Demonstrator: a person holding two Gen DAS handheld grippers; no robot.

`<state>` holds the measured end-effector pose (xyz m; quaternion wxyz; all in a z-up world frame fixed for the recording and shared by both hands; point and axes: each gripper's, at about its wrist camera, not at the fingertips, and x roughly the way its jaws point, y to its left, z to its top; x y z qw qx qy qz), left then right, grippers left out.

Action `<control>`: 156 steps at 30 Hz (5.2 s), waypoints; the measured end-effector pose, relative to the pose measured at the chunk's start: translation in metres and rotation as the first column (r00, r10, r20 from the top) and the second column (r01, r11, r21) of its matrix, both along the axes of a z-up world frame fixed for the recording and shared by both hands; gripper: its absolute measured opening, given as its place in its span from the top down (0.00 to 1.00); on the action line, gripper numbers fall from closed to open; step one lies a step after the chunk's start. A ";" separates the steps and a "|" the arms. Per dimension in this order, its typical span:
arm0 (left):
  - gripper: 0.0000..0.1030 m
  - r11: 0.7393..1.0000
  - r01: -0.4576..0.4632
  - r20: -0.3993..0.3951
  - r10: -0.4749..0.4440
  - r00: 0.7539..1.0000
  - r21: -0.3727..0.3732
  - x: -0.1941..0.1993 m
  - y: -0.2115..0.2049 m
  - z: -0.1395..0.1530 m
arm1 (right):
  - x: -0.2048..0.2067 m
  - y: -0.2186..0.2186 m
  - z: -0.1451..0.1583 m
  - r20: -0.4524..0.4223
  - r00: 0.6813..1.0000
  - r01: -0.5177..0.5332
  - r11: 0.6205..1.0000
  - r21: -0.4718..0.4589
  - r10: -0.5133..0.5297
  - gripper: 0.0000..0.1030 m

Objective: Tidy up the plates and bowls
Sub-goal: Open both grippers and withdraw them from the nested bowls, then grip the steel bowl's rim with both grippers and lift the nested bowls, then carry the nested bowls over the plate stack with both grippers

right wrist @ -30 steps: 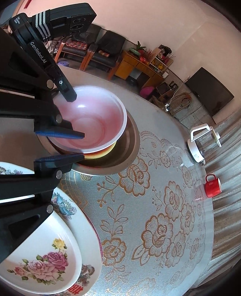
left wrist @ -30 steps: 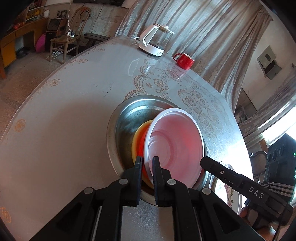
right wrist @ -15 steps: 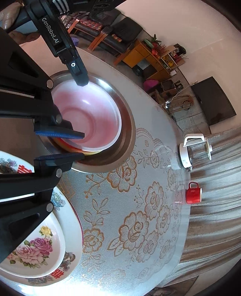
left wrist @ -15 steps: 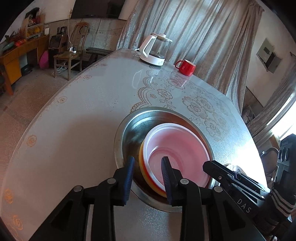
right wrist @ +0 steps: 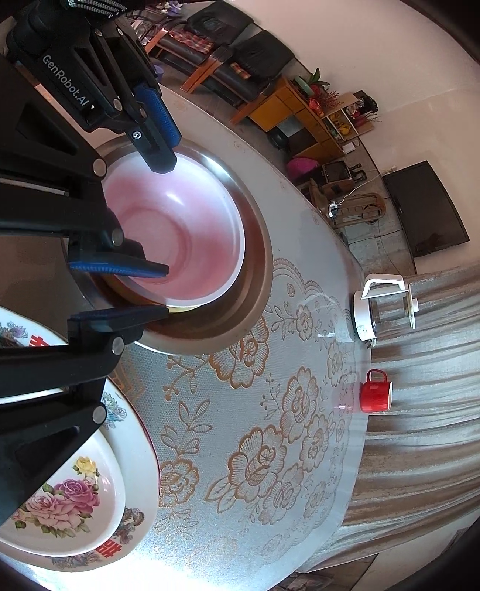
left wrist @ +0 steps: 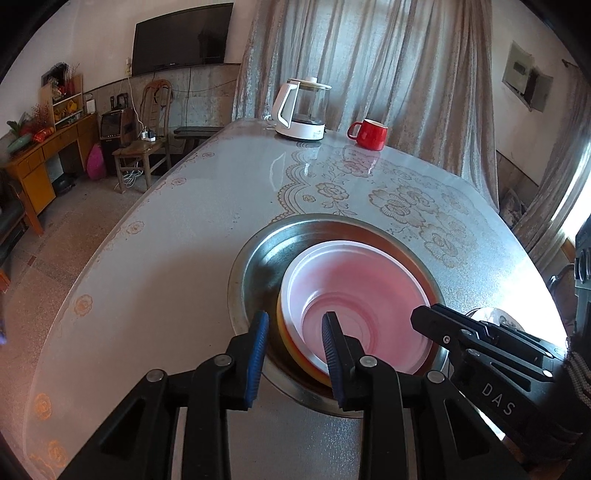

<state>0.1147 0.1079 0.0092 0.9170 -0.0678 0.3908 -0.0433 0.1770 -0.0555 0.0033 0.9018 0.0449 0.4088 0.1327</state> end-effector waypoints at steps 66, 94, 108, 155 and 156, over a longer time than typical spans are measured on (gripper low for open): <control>0.65 0.988 -0.084 0.008 0.086 0.996 -0.127 -0.031 0.061 -0.009 | -0.030 -0.113 0.005 -0.072 0.982 0.189 0.952 0.239 -0.176 0.64; 0.48 0.954 -0.105 0.009 0.113 0.994 -0.282 0.009 0.080 -0.013 | 0.049 -0.057 -0.001 -0.178 0.983 0.097 0.966 0.241 -0.054 0.81; 0.84 0.940 -0.051 -0.089 0.023 0.996 -0.336 0.042 0.060 -0.032 | 0.057 -0.037 -0.023 -0.190 0.981 0.055 0.989 0.140 -0.028 0.82; 0.86 0.958 -0.090 -0.095 0.067 0.993 -0.272 -0.054 0.063 -0.037 | -0.026 -0.008 -0.015 -0.112 0.988 -0.099 0.993 0.056 0.105 0.86; 0.86 0.962 -0.091 -0.091 0.070 0.993 -0.259 -0.054 0.061 -0.036 | -0.027 -0.007 -0.016 -0.106 0.989 -0.102 0.993 0.053 0.107 0.86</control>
